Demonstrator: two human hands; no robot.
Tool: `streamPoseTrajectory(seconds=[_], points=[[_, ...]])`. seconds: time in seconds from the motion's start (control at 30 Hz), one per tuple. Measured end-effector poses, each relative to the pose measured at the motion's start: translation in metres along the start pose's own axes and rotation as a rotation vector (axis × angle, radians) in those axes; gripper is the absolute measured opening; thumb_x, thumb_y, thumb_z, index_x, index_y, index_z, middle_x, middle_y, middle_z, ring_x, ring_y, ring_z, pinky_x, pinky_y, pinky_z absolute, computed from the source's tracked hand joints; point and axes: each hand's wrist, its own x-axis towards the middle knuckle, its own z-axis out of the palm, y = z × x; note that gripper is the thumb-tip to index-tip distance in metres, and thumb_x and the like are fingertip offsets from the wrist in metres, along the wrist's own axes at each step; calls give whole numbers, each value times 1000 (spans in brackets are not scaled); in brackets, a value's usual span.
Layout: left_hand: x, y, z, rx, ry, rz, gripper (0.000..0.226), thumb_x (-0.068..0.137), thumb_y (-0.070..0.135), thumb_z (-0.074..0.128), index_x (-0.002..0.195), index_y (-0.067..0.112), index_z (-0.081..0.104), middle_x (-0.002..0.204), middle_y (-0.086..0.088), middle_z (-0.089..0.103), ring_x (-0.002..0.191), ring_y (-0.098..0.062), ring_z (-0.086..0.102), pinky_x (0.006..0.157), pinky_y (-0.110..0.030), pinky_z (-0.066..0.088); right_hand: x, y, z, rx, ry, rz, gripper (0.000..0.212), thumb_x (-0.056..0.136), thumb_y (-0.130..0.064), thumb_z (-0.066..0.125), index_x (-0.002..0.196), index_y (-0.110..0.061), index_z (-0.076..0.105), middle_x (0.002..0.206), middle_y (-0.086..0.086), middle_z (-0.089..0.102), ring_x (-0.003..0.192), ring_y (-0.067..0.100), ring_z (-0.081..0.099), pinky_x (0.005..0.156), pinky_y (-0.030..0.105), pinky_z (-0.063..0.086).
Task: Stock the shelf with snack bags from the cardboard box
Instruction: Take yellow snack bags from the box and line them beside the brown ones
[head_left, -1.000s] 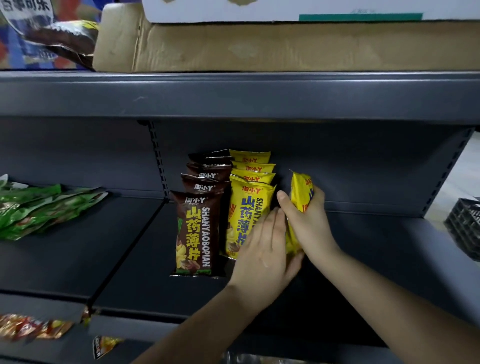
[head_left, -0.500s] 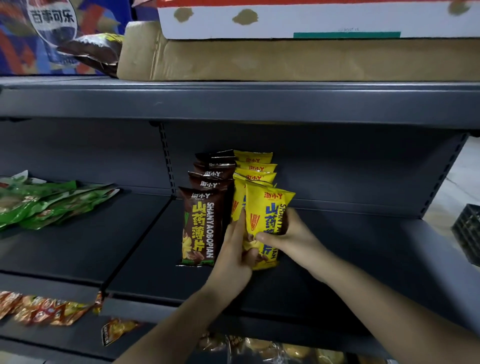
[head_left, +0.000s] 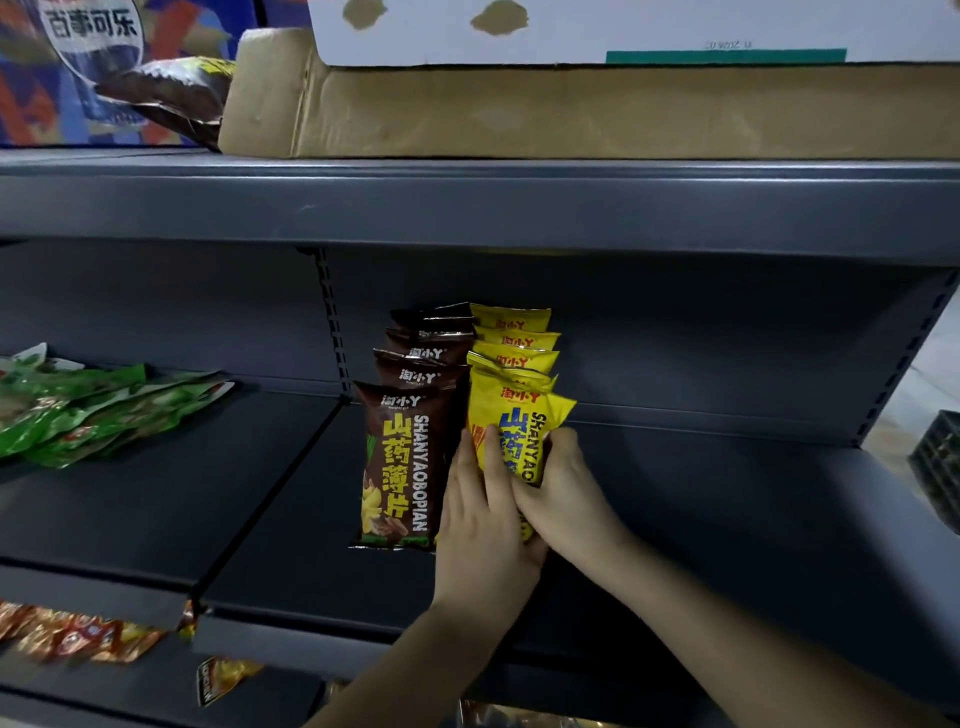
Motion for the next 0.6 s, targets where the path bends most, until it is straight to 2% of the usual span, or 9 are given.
streamPoseTrajectory(seconds=[0.1,0.2,0.27,0.37,0.47,0.6], points=[[3,-5,8,-28,21,-33,114,65,43,79,147,6,9,138,-23,35,126,-37,44,102,-41,44,-2,4,-2,-18,-21,-37,34,88,-35,63,112,-17,46,110,0,44,97,0,44,78,-3,32],[6,-7,13,-18,31,-56,122,54,45,84,145,4,15,128,-25,43,112,-40,54,92,-43,51,2,-2,-8,31,27,-37,33,93,-36,53,118,-14,48,114,1,43,101,2,40,79,-3,29],[8,-7,15,-5,39,-63,124,49,43,86,144,3,17,125,-25,45,108,-40,56,90,-44,51,11,-7,-12,15,103,-76,31,97,-34,46,113,-8,52,109,3,48,98,7,45,79,8,32],[8,-6,17,-2,37,-86,131,43,38,89,145,3,16,124,-24,45,107,-40,56,90,-44,50,28,-10,-17,-21,158,-123,35,102,-35,36,95,-9,58,94,4,59,85,15,55,75,30,42],[8,-6,19,2,38,-93,132,40,37,90,145,4,16,124,-22,45,107,-39,57,90,-43,49,38,-9,-18,44,140,-125,29,103,-27,38,92,-10,59,92,6,61,82,14,58,76,34,47],[6,-6,18,1,30,-98,133,42,39,89,146,6,13,126,-19,41,111,-37,55,93,-41,48,40,-8,-15,144,77,-78,33,102,-33,37,98,-9,60,96,12,65,91,26,63,82,44,51]])
